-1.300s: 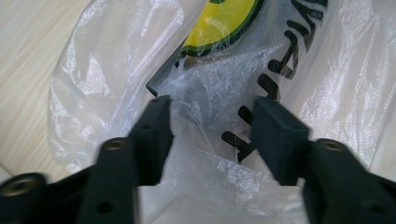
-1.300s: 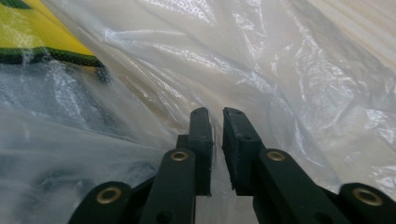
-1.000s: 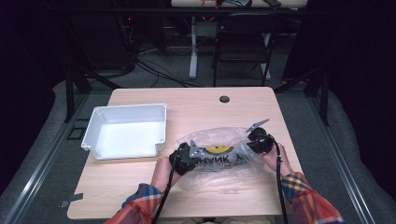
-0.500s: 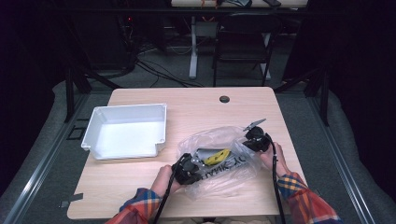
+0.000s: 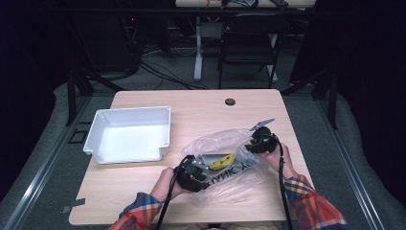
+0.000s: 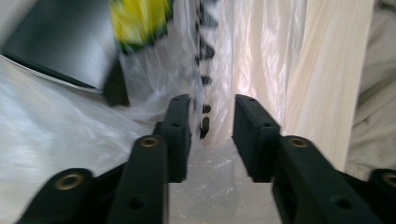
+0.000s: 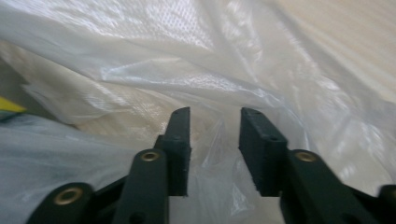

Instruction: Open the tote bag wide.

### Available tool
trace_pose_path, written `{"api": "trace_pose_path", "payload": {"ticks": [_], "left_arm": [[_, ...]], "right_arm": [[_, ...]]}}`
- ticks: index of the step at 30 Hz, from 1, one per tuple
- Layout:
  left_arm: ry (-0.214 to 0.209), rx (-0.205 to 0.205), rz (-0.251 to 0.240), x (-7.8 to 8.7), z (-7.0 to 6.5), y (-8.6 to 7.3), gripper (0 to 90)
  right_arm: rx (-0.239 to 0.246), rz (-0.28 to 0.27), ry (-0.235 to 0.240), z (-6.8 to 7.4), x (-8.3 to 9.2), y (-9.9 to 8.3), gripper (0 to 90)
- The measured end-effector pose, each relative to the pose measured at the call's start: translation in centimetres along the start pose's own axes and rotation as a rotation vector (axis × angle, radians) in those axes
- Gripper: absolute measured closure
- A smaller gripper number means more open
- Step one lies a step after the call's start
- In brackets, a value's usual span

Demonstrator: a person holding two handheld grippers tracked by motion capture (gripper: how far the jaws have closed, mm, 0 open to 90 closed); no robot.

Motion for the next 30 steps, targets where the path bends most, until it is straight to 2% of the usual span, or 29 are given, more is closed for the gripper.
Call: {"api": "trace_pose_path", "payload": {"ticks": [4,8,11,13,14,15,16,17,19,21,22,25,28,29,30], "left_arm": [[0.065,0.061,-0.083,1.6,1.6,1.0,57.5],[0.157,0.162,-0.137,2.3,3.8,1.4,53.5],[0.21,0.215,-0.137,1.9,5.0,1.1,52.1],[0.222,0.249,-0.123,1.4,5.5,1.1,52.3],[0.241,0.267,-0.113,1.1,5.8,1.0,52.6],[0.244,0.278,-0.099,0.9,6.0,1.0,53.9],[0.241,0.299,-0.104,0.6,6.2,1.0,53.8],[0.241,0.312,-0.086,0.2,6.3,0.9,54.6],[0.259,0.319,-0.059,-0.5,6.4,0.6,57.2],[0.245,0.325,-0.028,-1.0,6.4,0.1,63.0],[0.238,0.324,-0.017,-1.2,6.3,-0.1,66.9],[0.229,0.317,0.018,-1.8,6.3,-0.7,73.4],[0.217,0.315,0.043,-2.4,6.3,-1.1,78.3],[0.214,0.316,0.048,-2.5,6.3,-1.2,79.2],[0.213,0.318,0.051,-2.6,6.3,-1.3,79.3]], "right_arm": [[-0.009,-0.053,0.026,0.3,2.2,0.4,47.3],[-0.009,-0.106,0.044,0.8,4.7,0.9,43.4],[0.005,-0.135,0.057,1.7,6.2,1.2,42.2],[0.026,-0.143,0.091,2.8,6.8,1.3,42.0],[0.04,-0.138,0.113,3.5,6.9,1.3,41.7],[0.057,-0.131,0.142,4.4,6.8,1.3,41.3],[0.076,-0.124,0.169,5.3,6.5,1.2,40.8],[0.102,-0.097,0.183,6.2,6.1,1.0,40.4],[0.145,-0.036,0.183,7.5,5.0,0.4,39.9],[0.175,0.001,0.178,8.0,4.4,-0.2,47.7],[0.179,0.015,0.178,8.0,4.2,-0.5,55.7],[0.194,0.045,0.178,7.9,4.2,-1.3,69.6],[0.196,0.053,0.15,7.7,4.2,-2.1,83.7],[0.188,0.04,0.161,7.7,4.2,-2.3,89.7],[0.186,0.035,0.163,7.6,4.3,-2.5,90.0]]}}
Point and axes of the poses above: each handheld gripper's, and its own axes: x roughly backward along the jaws, y roughly out of its top, z roughly to its left, the point moved 7 cm from there along -x, roughly forward along the jaws, and after that the axes turned 10 degrees about y, right-handed, at the moved point
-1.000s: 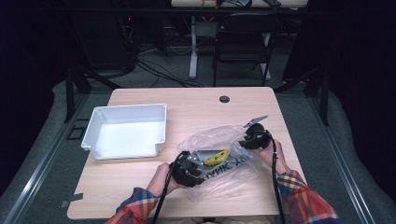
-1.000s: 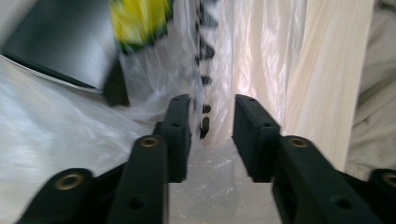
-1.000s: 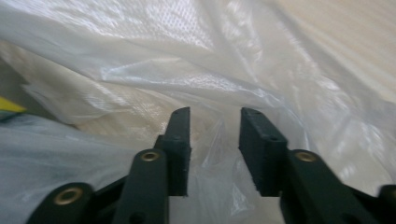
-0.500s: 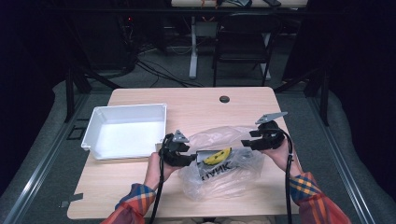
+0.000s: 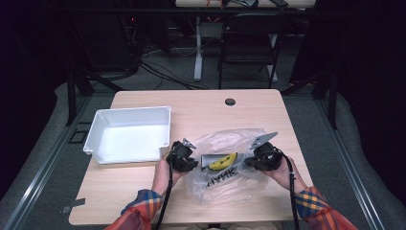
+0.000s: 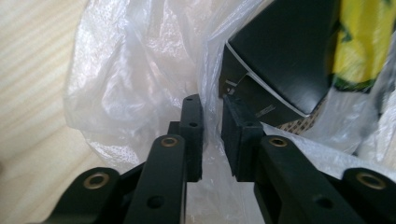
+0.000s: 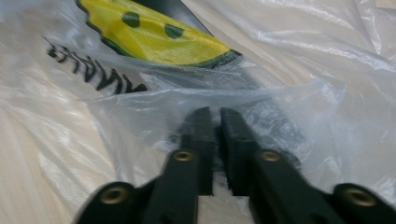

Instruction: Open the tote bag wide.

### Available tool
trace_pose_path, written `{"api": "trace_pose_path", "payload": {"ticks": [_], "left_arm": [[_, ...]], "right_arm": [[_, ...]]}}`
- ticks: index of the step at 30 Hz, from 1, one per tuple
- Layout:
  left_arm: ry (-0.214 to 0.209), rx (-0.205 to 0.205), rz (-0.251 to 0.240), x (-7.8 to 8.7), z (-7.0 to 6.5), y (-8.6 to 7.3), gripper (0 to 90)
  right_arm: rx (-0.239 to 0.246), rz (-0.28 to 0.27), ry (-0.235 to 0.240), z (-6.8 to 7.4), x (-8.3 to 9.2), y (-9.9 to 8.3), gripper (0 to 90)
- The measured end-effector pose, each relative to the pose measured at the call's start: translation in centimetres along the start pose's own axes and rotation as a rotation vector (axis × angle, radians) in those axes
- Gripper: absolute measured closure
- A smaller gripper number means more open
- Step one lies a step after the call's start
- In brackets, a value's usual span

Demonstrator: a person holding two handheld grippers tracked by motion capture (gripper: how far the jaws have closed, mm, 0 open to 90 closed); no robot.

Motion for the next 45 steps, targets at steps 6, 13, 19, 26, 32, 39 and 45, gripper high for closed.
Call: {"api": "trace_pose_path", "payload": {"ticks": [6,13,19,26,32,39,45], "left_arm": [[-0.003,-0.002,0.021,-0.7,-0.1,-0.5,82.3],[-0.014,0.0,0.029,-0.8,-0.1,-0.5,83.1],[-0.033,0.009,0.029,-0.8,-0.1,-0.6,83.0],[-0.043,0.004,0.03,-0.8,-0.2,-0.7,84.1],[-0.034,-0.011,0.034,-0.8,-0.3,-0.7,85.0],[-0.037,-0.014,0.032,-0.8,-0.3,-0.7,85.0],[-0.039,-0.018,0.029,-0.9,-0.3,-0.6,85.0]], "right_arm": [[-0.023,-0.01,-0.046,-0.6,1.0,-1.2,90.0],[-0.059,-0.046,-0.094,-1.6,2.8,-1.5,74.5],[0.038,-0.08,-0.019,1.1,2.3,2.1,38.9],[0.12,0.063,-0.019,2.2,-2.0,2.3,61.9],[0.11,0.075,-0.031,2.0,-1.8,0.7,90.0],[0.102,0.028,-0.045,1.6,-0.7,0.2,72.6],[0.107,-0.024,-0.051,1.5,-1.0,1.9,33.9]]}}
Point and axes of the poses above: each handheld gripper's, and its own axes: x roughly backward along the jaws, y roughly out of its top, z roughly to its left, the point moved 7 cm from there along -x, roughly forward along the jaws, and after that the axes turned 10 degrees about y, right-handed, at the moved point
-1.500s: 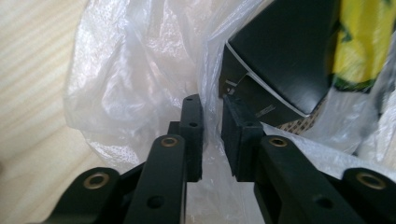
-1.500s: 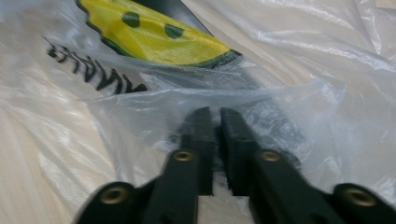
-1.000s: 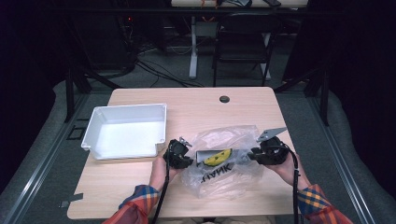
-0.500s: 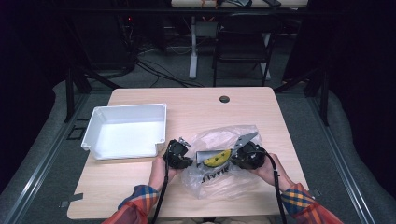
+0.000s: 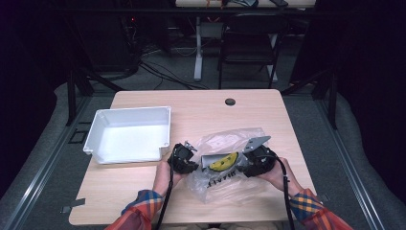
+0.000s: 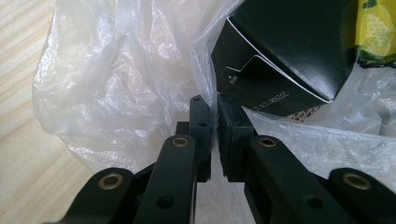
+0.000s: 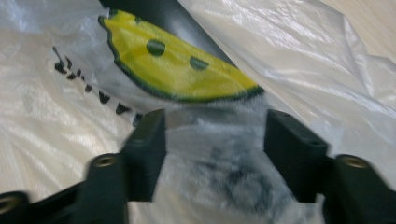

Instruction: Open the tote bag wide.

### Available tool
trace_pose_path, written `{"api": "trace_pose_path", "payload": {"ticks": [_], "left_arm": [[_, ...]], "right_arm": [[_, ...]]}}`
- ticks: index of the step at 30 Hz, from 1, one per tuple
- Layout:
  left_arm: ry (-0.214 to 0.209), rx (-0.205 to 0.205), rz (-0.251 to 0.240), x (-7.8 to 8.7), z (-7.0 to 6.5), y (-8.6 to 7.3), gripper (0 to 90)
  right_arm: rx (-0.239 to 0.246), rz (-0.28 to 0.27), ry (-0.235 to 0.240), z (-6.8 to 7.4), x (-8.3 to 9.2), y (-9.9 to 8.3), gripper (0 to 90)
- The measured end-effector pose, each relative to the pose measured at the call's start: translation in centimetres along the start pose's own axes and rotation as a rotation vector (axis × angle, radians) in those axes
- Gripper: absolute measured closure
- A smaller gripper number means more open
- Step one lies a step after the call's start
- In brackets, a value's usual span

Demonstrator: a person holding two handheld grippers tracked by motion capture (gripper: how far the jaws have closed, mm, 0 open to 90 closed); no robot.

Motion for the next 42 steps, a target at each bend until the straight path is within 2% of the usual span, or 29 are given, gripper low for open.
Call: {"api": "trace_pose_path", "payload": {"ticks": [2,4,7,8,10,12,16,22,29,35,40,42], "left_arm": [[-0.001,0.003,-0.001,-0.1,0.0,0.1,85.0],[-0.003,0.006,-0.002,-0.2,0.0,0.1,85.0],[-0.003,0.003,-0.002,-0.2,0.0,0.2,85.0],[-0.003,0.003,-0.001,-0.2,0.0,0.2,85.0],[-0.006,0.003,-0.001,-0.2,0.1,0.1,85.1],[-0.005,0.003,0.0,-0.2,0.0,0.1,85.3],[-0.001,0.001,0.001,-0.1,0.0,0.1,85.8],[0.0,0.0,-0.01,0.0,0.1,0.2,86.1],[0.003,-0.007,-0.022,0.1,0.0,0.4,86.2],[-0.002,-0.015,-0.017,0.0,-0.2,0.4,86.2],[0.006,-0.02,-0.009,-0.2,-0.3,0.4,86.2],[0.008,-0.018,-0.006,-0.4,-0.2,0.3,86.2]], "right_arm": [[-0.006,-0.02,0.016,-0.2,-0.3,0.7,28.6],[-0.014,-0.042,0.027,-0.5,-0.5,1.4,30.8],[-0.052,-0.027,0.044,-0.9,-1.5,1.8,35.9],[-0.063,-0.007,0.048,-1.1,-1.8,1.7,40.4],[-0.079,-0.009,0.051,-1.3,-2.1,1.6,49.5],[-0.076,-0.008,0.043,-1.4,-1.9,1.5,65.4],[-0.085,-0.006,0.049,-1.3,-1.5,1.0,89.1],[-0.078,0.01,0.039,-1.0,-0.6,0.0,90.0],[-0.088,0.047,0.04,-0.2,0.7,-2.9,90.0],[-0.135,0.123,0.04,-0.7,-0.3,-6.6,90.0],[-0.181,0.121,0.038,-1.6,-0.8,-7.0,90.0],[-0.188,0.143,0.029,-1.9,-1.1,-7.2,88.6]]}}
Point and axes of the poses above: each handheld gripper's, and its own axes: x roughly backward along the jaws, y roughly out of its top, z roughly to its left, the point moved 7 cm from there along -x, roughly forward along the jaws, and after that the axes turned 10 degrees about y, right-handed, at the moved point
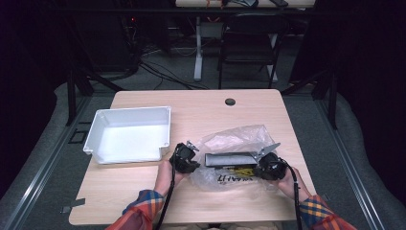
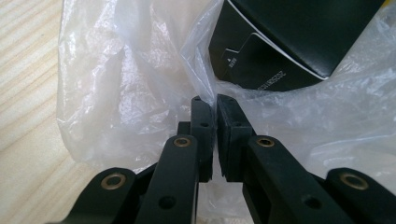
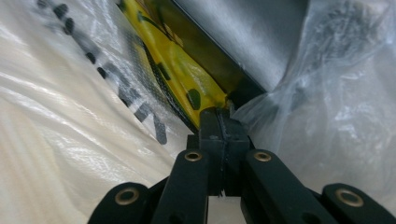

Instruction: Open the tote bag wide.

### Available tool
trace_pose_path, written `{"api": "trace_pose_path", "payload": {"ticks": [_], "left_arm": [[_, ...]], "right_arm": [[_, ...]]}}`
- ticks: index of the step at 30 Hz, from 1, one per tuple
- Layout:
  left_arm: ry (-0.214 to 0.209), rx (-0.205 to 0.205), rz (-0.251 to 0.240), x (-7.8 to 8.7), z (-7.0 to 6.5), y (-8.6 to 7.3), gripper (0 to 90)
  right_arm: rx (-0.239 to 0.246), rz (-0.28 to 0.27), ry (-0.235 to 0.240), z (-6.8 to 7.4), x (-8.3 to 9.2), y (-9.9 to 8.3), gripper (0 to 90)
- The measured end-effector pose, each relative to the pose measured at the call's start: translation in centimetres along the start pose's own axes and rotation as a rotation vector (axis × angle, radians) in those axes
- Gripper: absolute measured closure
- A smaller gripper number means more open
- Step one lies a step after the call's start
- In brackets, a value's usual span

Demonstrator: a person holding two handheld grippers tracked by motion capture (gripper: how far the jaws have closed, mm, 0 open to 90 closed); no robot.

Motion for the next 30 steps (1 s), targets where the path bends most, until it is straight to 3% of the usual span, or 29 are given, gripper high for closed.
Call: {"api": "trace_pose_path", "payload": {"ticks": [3,5,7,10,14,16,18,20,21,22,26,27,30], "left_arm": [[0.004,0.003,-0.001,-0.1,0.1,0.0,85.9],[0.005,-0.002,-0.003,0.0,0.1,0.0,85.4],[0.001,-0.003,-0.005,0.1,0.1,0.1,83.2],[-0.003,-0.004,-0.012,0.6,0.1,0.3,76.8],[-0.001,0.001,-0.028,1.6,0.2,0.7,62.8],[0.005,0.017,-0.047,2.4,0.3,1.1,56.1],[0.007,0.022,-0.058,3.2,0.2,1.3,49.3],[0.013,0.017,-0.062,3.5,0.0,1.4,45.6],[0.003,0.008,-0.052,3.5,-0.2,1.3,46.0],[0.013,0.009,-0.045,3.2,-0.2,1.3,47.2],[0.029,0.012,-0.016,1.8,-0.1,0.9,61.1],[0.036,0.012,-0.018,1.5,0.0,0.9,65.4],[0.054,0.018,-0.026,1.0,0.3,1.1,74.6]], "right_arm": [[-0.018,0.022,0.013,-0.1,0.0,-0.1,80.7],[-0.005,0.015,0.023,0.4,0.4,0.0,70.3],[0.026,-0.024,0.055,1.1,1.5,0.6,65.1],[0.054,-0.115,0.063,2.1,3.8,2.1,57.1],[0.05,-0.244,-0.001,1.9,6.6,3.9,49.6],[0.0,-0.258,-0.067,0.7,7.1,4.3,43.0],[-0.051,-0.239,-0.109,-0.7,6.5,4.2,39.8],[-0.098,-0.221,-0.071,-1.6,5.4,4.0,44.9],[-0.105,-0.206,-0.083,-2.0,5.0,3.8,51.4],[-0.119,-0.207,-0.062,-2.2,4.7,3.7,60.2],[-0.151,-0.236,-0.067,-3.1,4.4,3.7,85.5],[-0.151,-0.232,-0.077,-3.3,4.3,3.7,89.5],[-0.145,-0.206,-0.113,-3.9,3.7,3.6,90.0]]}}
Point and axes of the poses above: each handheld gripper's, and its own axes: x roughly backward along the jaws, y roughly out of its top, z roughly to its left, the point moved 7 cm from there along -x, roughly forward along the jaws, and after that the axes turned 10 degrees about y, right-handed, at the moved point
